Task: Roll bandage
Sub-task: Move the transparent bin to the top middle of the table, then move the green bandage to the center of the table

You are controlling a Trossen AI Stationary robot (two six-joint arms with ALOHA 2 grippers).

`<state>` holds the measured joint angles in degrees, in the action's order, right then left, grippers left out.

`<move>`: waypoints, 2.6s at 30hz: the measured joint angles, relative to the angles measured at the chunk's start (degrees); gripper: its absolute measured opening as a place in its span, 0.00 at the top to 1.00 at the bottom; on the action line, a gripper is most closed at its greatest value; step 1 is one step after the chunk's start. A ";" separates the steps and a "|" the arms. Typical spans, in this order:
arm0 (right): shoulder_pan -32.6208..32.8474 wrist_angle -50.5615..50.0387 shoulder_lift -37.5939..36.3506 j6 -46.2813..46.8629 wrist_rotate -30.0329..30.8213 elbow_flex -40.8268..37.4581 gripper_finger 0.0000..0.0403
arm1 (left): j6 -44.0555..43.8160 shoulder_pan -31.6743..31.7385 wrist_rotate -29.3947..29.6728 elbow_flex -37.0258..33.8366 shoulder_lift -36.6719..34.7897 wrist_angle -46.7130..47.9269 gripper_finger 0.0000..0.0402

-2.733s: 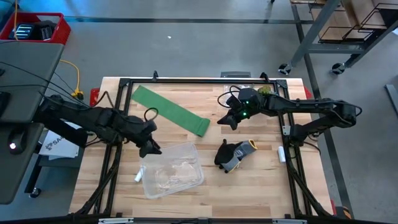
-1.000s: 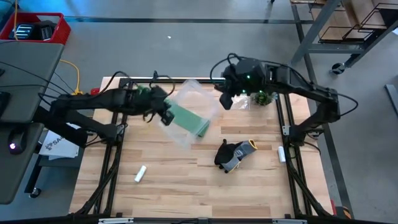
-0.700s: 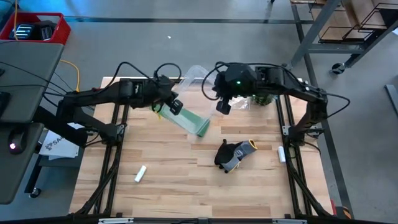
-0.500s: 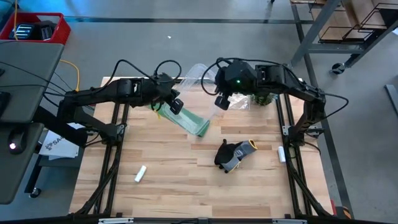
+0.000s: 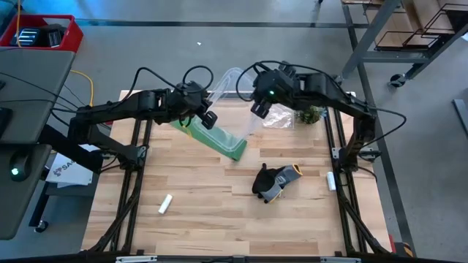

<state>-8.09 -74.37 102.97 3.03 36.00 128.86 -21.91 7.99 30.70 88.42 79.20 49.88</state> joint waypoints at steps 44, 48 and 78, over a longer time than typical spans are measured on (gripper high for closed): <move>-29.57 23.21 3.60 29.06 -27.20 -38.00 0.99 | 12.55 0.24 9.37 -0.02 -14.51 6.02 0.69; -28.84 23.22 3.24 30.81 -27.31 -40.98 0.99 | 12.54 0.24 9.22 -0.04 -14.56 6.10 0.69; -24.01 -1.82 2.22 23.95 -19.38 -14.88 0.53 | 5.34 0.26 8.39 -0.42 -14.50 15.37 0.69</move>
<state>-32.10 -76.19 105.20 26.98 16.62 113.98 -16.57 8.25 39.09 88.01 64.71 65.25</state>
